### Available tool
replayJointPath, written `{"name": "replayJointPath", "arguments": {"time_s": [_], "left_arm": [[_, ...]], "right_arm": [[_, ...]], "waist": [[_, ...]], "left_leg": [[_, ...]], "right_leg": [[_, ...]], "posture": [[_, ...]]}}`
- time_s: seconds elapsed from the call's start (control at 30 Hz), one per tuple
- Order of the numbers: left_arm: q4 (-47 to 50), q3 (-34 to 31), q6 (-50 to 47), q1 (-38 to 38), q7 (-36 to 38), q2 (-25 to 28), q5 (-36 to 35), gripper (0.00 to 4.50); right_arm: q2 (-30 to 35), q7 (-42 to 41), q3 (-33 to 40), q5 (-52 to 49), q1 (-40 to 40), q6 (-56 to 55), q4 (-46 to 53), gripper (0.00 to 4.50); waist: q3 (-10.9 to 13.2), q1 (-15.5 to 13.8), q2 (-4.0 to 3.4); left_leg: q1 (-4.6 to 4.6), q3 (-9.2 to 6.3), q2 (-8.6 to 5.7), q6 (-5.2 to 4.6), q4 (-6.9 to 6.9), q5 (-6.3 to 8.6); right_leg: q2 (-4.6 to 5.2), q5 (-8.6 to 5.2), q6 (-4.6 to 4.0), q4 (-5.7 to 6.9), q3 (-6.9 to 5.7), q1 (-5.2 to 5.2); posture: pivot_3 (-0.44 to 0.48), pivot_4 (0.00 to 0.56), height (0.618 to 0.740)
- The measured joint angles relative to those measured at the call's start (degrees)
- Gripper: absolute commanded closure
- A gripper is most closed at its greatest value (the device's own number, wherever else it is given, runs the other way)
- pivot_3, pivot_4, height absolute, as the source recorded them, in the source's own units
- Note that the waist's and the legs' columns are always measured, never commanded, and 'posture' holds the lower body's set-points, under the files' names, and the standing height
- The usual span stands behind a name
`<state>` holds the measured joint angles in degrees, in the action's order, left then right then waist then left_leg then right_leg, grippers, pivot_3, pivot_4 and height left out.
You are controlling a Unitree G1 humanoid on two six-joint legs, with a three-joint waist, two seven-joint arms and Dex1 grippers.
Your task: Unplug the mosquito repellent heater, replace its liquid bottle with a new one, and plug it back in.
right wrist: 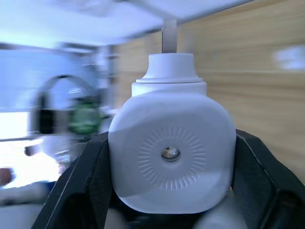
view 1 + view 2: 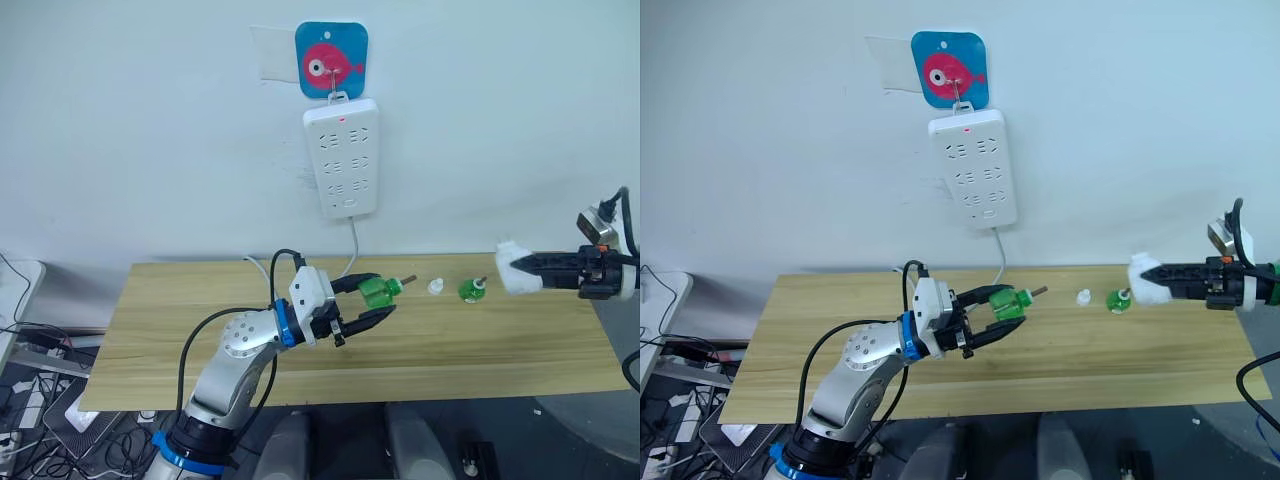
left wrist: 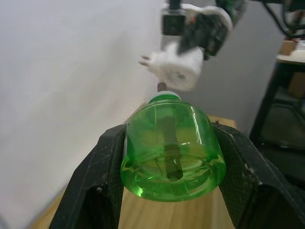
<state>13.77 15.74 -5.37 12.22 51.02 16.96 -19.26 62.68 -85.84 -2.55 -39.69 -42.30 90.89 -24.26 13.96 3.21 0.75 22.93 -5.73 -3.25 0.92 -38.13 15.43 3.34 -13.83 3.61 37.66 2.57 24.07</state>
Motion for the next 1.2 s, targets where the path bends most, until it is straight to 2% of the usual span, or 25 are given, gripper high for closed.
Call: {"name": "replayJointPath", "arguments": {"time_s": [0.2,0.3,0.57,0.8,1.2], "left_arm": [[-0.92,1.39,4.63,3.21,3.29,0.33,1.42,2.23],[-1.39,2.01,4.81,3.34,3.46,-0.39,1.46,2.23],[-2.69,2.19,5.02,4.64,2.64,-2.30,1.83,2.23],[-3.03,2.93,5.86,5.30,2.33,-3.32,2.60,2.23],[-3.79,3.16,6.18,5.68,2.68,-3.52,2.65,2.23]], "right_arm": [[-0.16,9.95,0.24,-19.73,3.30,1.20,6.32,1.53],[-0.25,17.70,0.28,-28.77,3.57,1.20,7.08,1.53],[-0.81,32.54,1.30,-43.04,4.31,1.20,7.16,1.53],[-3.03,40.64,1.68,-48.95,4.31,1.19,7.08,1.53],[-4.11,47.45,3.49,-53.56,4.30,1.19,6.00,1.53]], "waist": [[0.02,-0.07,0.04],[0.04,-0.06,0.06],[0.05,-0.06,0.09],[0.06,-0.08,0.10],[0.06,-0.06,0.10]], "left_leg": [[0.04,0.03,-0.05,-0.03,0.00,0.02],[0.03,0.02,-0.04,-0.05,-0.01,0.02],[0.04,0.02,-0.04,-0.05,-0.01,0.03],[0.04,0.02,-0.04,-0.06,-0.01,0.03],[0.05,0.02,-0.04,-0.06,-0.01,0.03]], "right_leg": [[0.07,0.00,0.00,-0.06,-0.02,0.00],[0.09,0.00,0.00,-0.05,-0.03,0.00],[0.07,0.00,0.01,-0.04,-0.03,0.01],[0.06,0.00,0.01,-0.04,-0.03,0.01],[0.05,0.00,0.01,-0.04,-0.03,0.00]], "posture": [[-0.108,0.260,0.740],[-0.108,0.262,0.740],[-0.105,0.258,0.740],[-0.104,0.256,0.740],[-0.109,0.252,0.740]]}}
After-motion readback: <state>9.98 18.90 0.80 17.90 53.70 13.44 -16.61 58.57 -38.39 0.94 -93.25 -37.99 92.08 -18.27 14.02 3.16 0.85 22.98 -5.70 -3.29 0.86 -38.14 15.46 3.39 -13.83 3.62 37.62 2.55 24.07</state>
